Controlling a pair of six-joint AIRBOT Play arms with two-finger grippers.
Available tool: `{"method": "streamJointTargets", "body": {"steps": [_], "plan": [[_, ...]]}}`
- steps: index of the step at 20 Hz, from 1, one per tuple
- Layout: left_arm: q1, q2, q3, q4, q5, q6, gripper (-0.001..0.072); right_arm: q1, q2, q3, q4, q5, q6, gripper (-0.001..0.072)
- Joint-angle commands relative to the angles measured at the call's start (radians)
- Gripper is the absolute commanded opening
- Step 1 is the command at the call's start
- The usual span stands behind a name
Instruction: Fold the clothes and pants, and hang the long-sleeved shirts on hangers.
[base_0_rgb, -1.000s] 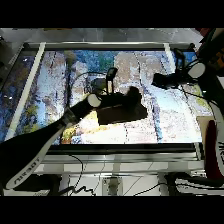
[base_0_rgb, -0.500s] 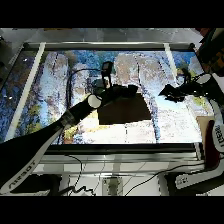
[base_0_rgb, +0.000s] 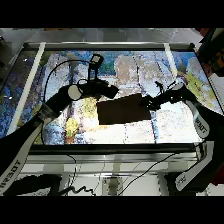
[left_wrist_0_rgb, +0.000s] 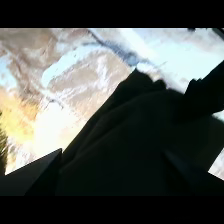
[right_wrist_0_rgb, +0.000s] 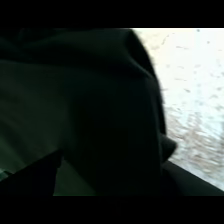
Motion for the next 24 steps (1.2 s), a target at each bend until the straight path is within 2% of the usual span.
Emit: {"method": "streamJointTargets", "body": {"steps": [1, 2, 3, 4, 5, 8, 9, 10, 13, 16, 19, 24], "plan": [[0.089, 0.007, 0.0, 0.209, -0.293, -0.007, 0.0674, 0.111, -0.023, 0.005, -0.016, -0.058, -0.065, 0.0516], [0.116, 0.008, 0.0, 0.212, -0.34, -0.007, 0.0674, 0.138, -0.02, 0.015, -0.028, -0.07, -0.072, 0.0318], [0.139, 0.011, 0.0, 0.221, -0.376, -0.007, 0.0674, 0.156, -0.017, 0.032, -0.042, -0.072, -0.071, 0.0082], [0.163, 0.021, 0.001, 0.253, -0.407, -0.007, 0.0674, 0.166, -0.013, 0.058, -0.053, -0.071, -0.069, 0.0017], [0.183, 0.037, 0.0, 0.304, -0.429, -0.006, 0.0638, 0.166, -0.001, 0.079, -0.056, -0.073, -0.059, 0.0016], [0.232, 0.118, 0.0, 0.559, -0.475, -0.006, 0.0242, 0.126, 0.09, 0.132, -0.154, -0.113, 0.084, 0.0016], [0.246, 0.148, 0.0, 0.609, -0.476, -0.006, 0.0141, 0.096, 0.14, 0.133, -0.213, -0.139, 0.175, 0.0016], [0.261, 0.177, 0.0, 0.636, -0.476, -0.006, 0.0092, 0.063, 0.189, 0.133, -0.269, -0.154, 0.258, 0.0016], [0.289, 0.241, 0.0, 0.637, -0.476, -0.006, 0.0092, -0.067, 0.354, 0.131, -0.433, -0.143, 0.445, 0.0016], [0.29, 0.264, 0.0, 0.634, -0.476, -0.006, 0.0092, -0.219, 0.51, 0.131, -0.561, -0.096, 0.589, 0.0016], [0.289, 0.263, 0.0, 0.633, -0.476, -0.006, 0.0092, -0.381, 0.637, 0.13, -0.711, 0.03, 0.75, 0.0016], [0.289, 0.263, 0.0, 0.625, -0.476, -0.006, 0.0092, -0.606, 0.781, 0.128, -0.924, 0.259, 0.954, 0.0016]]}}
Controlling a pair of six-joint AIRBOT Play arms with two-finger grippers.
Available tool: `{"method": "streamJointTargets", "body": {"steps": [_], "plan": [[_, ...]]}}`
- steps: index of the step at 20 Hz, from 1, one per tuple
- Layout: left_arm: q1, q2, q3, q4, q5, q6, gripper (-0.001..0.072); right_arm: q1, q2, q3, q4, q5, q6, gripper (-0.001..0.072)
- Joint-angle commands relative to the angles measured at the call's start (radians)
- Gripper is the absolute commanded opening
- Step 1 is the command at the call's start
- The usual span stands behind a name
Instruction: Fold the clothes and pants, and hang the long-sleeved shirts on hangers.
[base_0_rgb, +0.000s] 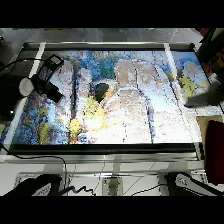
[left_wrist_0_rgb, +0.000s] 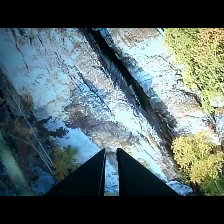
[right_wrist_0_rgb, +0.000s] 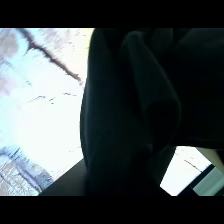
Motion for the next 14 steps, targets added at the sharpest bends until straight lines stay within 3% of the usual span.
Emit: {"method": "streamJointTargets", "body": {"steps": [1, 4, 6, 7, 9, 10, 14], "plan": [[0.001, 0.003, 0.0, -0.006, 0.0, 0.0, 0.0092, -0.159, 0.1, -0.001, -0.2, 0.196, 0.174, 0.0016], [0.001, 0.003, -0.001, -0.006, 0.0, 0.0, 0.0092, -0.259, 0.135, -0.001, -0.302, 0.378, 0.277, 0.0017], [0.001, 0.003, -0.001, -0.006, 0.0, 0.0, 0.0092, -0.315, 0.155, -0.001, -0.317, 0.397, 0.311, 0.0039], [0.001, 0.003, -0.001, -0.005, 0.001, 0.0, 0.0093, -0.333, 0.157, -0.001, -0.317, 0.4, 0.31, 0.0136], [0.001, 0.003, -0.001, -0.005, 0.0, 0.0, 0.0092, -0.347, 0.152, -0.001, -0.316, 0.408, 0.296, 0.0521], [0.001, 0.003, -0.001, -0.005, 0.0, 0.0, 0.0093, -0.347, 0.151, -0.001, -0.314, 0.406, 0.266, 0.0557], [0.001, 0.003, -0.001, -0.005, 0.0, 0.0, 0.0093, -0.346, 0.152, -0.001, -0.285, 0.406, 0.219, 0.0546]]}}
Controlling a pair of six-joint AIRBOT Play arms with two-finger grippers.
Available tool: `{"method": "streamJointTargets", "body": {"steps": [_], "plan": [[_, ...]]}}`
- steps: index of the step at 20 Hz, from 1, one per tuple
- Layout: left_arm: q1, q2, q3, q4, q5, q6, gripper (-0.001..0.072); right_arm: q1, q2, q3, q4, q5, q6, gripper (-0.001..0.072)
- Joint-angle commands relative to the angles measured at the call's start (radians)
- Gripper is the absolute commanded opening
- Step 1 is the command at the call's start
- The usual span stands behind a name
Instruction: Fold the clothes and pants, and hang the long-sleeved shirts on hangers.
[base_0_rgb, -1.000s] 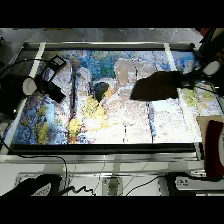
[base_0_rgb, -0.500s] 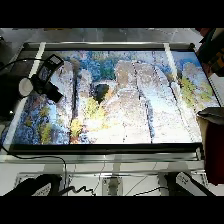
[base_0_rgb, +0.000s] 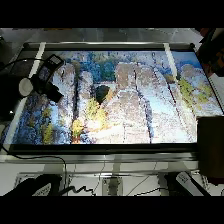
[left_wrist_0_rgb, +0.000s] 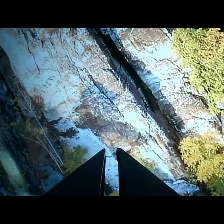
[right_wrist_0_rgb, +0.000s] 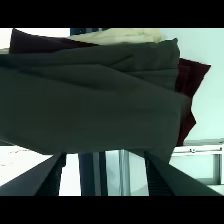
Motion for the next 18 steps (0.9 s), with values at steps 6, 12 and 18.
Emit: {"method": "streamJointTargets", "body": {"steps": [6, 12, 18], "plan": [[0.001, 0.001, 0.0, 0.0, 0.0, 0.0, 0.0092, 0.096, 0.003, 0.0, 0.184, -0.077, -0.125, 0.0016], [0.001, 0.001, 0.0, 0.0, 0.0, 0.0, 0.0092, 0.539, 0.002, 0.0, 0.423, -0.3, -0.335, 0.0017], [0.001, 0.001, 0.0, 0.0, 0.0, 0.0, 0.0093, 1.041, -0.019, 0.0, 0.257, -0.322, -0.442, 0.0016]]}}
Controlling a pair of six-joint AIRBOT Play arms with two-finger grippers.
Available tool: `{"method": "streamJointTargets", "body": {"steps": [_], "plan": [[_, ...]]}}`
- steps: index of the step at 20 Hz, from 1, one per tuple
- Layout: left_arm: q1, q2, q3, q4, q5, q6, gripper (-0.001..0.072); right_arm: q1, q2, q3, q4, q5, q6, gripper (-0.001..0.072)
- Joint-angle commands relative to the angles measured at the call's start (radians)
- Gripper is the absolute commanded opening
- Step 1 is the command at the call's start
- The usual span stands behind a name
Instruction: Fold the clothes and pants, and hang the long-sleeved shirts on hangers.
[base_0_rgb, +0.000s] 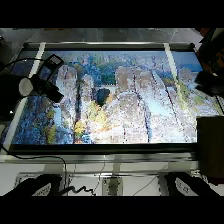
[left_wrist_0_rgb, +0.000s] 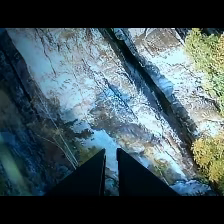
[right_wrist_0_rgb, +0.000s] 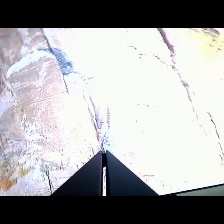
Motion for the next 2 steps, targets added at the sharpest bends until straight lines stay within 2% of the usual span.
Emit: {"method": "streamJointTargets", "body": {"steps": [1, 2], "plan": [[0.001, 0.001, 0.0, 0.0, 0.0, 0.0, 0.0092, 0.252, -0.016, 0.0, -0.089, -0.027, -0.051, 0.0016], [0.001, 0.001, 0.0, 0.0, 0.0, 0.0, 0.0093, 0.274, -0.023, 0.0, -0.09, -0.027, -0.051, 0.0016]]}}
